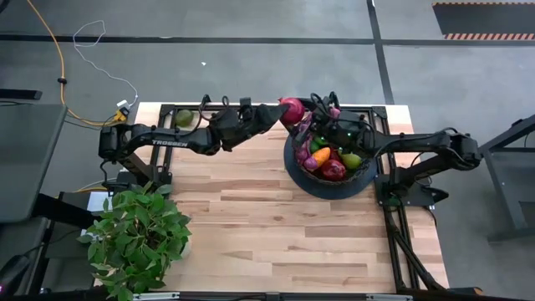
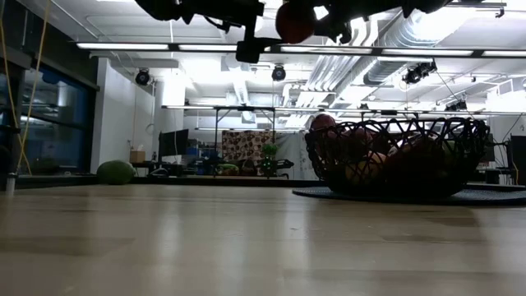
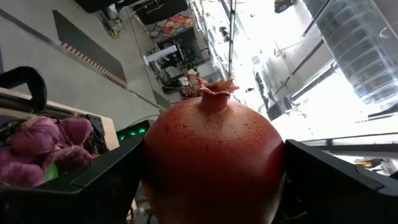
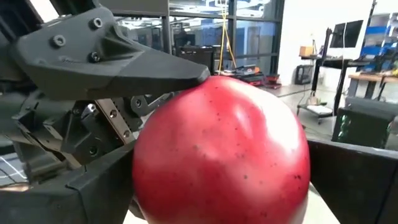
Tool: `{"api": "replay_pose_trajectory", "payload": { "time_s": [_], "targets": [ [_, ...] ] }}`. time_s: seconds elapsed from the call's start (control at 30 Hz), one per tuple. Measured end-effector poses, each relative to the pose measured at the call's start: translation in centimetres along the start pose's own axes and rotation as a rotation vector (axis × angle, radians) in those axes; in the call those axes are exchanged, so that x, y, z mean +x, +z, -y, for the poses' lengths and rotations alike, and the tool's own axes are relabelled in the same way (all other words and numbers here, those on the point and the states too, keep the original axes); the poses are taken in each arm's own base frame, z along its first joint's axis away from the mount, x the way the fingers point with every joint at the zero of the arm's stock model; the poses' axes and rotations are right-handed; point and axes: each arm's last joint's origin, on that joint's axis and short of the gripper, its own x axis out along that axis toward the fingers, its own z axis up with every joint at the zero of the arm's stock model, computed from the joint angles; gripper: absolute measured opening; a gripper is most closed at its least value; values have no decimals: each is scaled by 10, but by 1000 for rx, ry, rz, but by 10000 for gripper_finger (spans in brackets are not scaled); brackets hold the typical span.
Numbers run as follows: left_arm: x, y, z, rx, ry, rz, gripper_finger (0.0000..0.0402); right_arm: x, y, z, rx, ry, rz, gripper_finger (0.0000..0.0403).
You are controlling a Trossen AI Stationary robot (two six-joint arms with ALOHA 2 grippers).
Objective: Build produce basket
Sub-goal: Put the red pomegranate into the black wire basket
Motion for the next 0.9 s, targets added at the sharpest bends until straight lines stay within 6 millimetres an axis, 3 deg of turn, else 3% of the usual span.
{"api": "replay_pose_trajectory", "payload": {
  "time_s": [0.4,0.7,0.9],
  "targets": [
    [0,-1,0,-4,-12,-29,360,0,-3,0,-32,25,-26,398],
    [0,-1,0,8,-8,-31,360,0,-3,0,-30,11,-30,341],
    [0,-1,0,13,-8,-31,360,0,-3,0,-30,8,-29,344]
  ]
}}
